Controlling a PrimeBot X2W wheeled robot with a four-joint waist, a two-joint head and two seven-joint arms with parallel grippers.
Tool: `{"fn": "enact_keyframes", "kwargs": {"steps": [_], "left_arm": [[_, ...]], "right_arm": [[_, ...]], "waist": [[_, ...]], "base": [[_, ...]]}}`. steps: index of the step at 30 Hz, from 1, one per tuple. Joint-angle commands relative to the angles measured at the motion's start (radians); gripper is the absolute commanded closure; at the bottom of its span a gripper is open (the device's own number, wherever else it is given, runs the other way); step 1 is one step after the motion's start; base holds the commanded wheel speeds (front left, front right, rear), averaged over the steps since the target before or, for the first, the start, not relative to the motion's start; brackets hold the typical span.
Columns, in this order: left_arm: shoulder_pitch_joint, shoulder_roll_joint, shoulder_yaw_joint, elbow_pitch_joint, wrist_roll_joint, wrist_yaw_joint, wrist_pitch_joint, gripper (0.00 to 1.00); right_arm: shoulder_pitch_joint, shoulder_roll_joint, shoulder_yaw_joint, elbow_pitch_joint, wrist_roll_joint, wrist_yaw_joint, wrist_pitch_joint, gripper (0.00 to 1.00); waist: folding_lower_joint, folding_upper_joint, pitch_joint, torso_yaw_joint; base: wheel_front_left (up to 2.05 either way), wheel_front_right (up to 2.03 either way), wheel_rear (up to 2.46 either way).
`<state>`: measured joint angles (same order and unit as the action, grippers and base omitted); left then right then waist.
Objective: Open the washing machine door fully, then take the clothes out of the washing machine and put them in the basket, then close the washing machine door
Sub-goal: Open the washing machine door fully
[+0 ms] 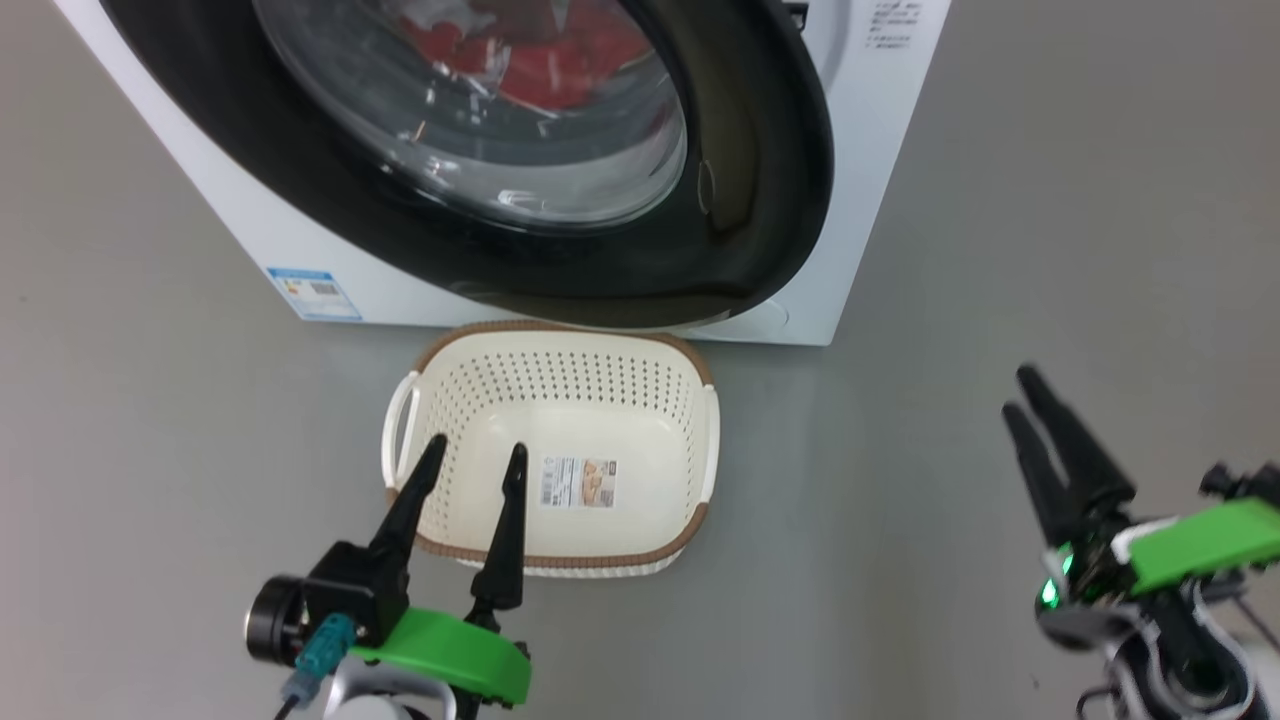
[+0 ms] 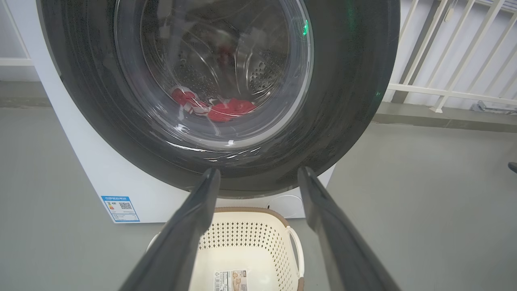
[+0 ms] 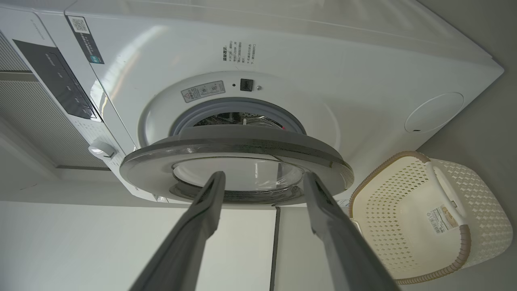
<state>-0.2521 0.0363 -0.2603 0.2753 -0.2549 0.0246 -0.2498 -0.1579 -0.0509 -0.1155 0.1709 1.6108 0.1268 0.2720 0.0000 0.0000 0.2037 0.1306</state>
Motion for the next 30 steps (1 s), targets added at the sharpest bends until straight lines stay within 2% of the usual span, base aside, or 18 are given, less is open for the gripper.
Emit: {"fn": "enact_keyframes", "kwargs": {"steps": [1, 8, 11, 17, 21, 23, 26, 30], "left_arm": [[0.013, 0.014, 0.040, -0.019, 0.008, -0.003, -0.012, 0.00], [0.060, 0.014, 0.062, -0.018, 0.017, -0.005, -0.012, 0.00], [0.076, 0.014, 0.071, -0.019, 0.022, -0.007, -0.012, 0.00], [0.097, 0.014, 0.087, -0.024, 0.029, -0.007, -0.012, 0.00], [0.105, 0.014, 0.098, -0.028, 0.033, -0.007, -0.012, 0.00], [0.110, 0.014, 0.103, -0.029, 0.035, -0.007, -0.012, 0.00], [0.116, 0.014, 0.107, -0.030, 0.038, -0.008, -0.012, 0.00], [0.123, 0.014, 0.110, -0.029, 0.039, -0.011, -0.012, 0.00]], "right_arm": [[0.023, 0.000, 0.047, -0.047, -0.014, 0.004, -0.035, 0.00], [0.108, 0.000, 0.101, -0.105, -0.102, 0.004, -0.185, 0.00], [0.129, -0.016, 0.111, -0.119, -0.199, 0.004, -0.281, 0.00], [0.137, -0.097, 0.172, -0.090, -0.449, 0.004, -0.477, 0.00], [0.128, -0.124, 0.170, -0.053, -0.657, 0.004, -0.526, 0.00], [0.126, -0.125, 0.155, -0.038, -0.790, 0.004, -0.532, 0.00], [0.124, -0.091, 0.101, -0.037, -0.992, 0.004, -0.533, 0.00], [0.143, -0.039, 0.059, -0.049, -1.189, 0.004, -0.533, 0.00]], "waist": [[0.0000, 0.0000, -0.028, -0.017], [0.0000, 0.0000, -0.070, -0.036], [0.0000, 0.0000, -0.086, -0.041], [0.0000, 0.0000, -0.111, -0.047], [0.0000, 0.0000, -0.124, -0.050], [0.0000, 0.0000, -0.132, -0.051], [0.0000, 0.0000, -0.142, -0.051], [0.0000, 0.0000, -0.154, -0.050]], "base": [[0.00, 0.00, 0.00], [0.00, 0.00, 0.00], [0.00, 0.00, 0.00], [0.00, 0.00, 0.00], [0.00, 0.00, 0.00], [0.00, 0.00, 0.00], [0.00, 0.00, 0.00], [0.00, 0.00, 0.00]]}}
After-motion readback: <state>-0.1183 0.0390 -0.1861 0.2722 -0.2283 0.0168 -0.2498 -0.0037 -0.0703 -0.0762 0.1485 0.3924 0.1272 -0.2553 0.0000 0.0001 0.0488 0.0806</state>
